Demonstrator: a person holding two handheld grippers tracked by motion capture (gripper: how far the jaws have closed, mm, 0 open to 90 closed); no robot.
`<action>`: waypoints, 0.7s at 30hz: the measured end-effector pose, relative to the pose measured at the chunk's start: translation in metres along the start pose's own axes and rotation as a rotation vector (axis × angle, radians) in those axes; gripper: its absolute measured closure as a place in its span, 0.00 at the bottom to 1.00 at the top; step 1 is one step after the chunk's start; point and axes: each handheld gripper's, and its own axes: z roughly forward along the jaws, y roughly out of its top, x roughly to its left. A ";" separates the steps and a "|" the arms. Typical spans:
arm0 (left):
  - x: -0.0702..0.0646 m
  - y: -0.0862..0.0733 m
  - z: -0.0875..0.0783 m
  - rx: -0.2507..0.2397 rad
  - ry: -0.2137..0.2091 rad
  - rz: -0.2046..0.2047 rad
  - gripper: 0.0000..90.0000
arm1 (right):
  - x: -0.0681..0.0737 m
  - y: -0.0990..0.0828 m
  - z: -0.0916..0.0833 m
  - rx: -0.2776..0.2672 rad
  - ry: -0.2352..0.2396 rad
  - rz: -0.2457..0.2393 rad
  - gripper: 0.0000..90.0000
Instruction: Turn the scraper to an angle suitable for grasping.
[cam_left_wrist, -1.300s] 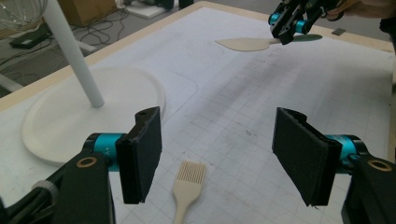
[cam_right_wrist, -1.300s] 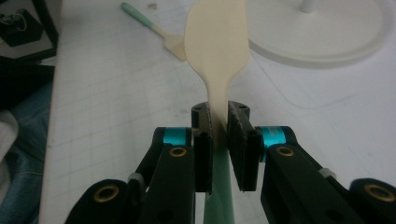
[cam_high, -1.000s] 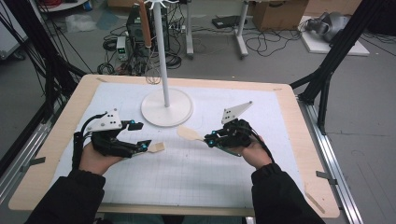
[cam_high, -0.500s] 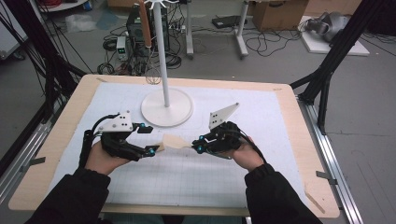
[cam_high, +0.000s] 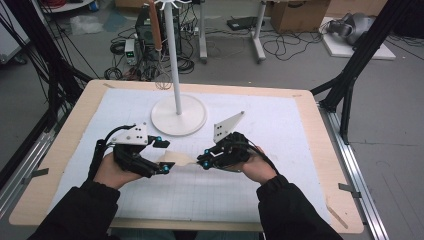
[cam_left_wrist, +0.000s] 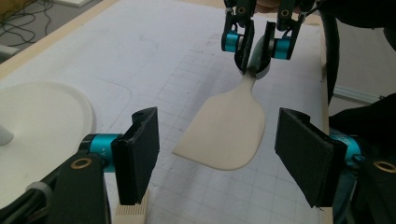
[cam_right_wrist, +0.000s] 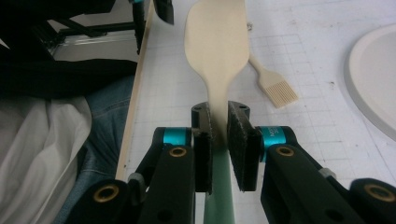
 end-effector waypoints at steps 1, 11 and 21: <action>0.000 0.000 0.001 0.002 -0.006 0.001 0.35 | 0.000 0.001 0.000 0.000 0.005 0.000 0.90; -0.004 0.000 0.013 0.065 -0.061 0.027 0.35 | 0.004 0.008 0.006 0.015 0.026 -0.030 0.90; -0.006 0.000 0.020 0.105 -0.107 0.044 0.39 | 0.006 0.012 0.010 0.032 0.042 -0.046 0.90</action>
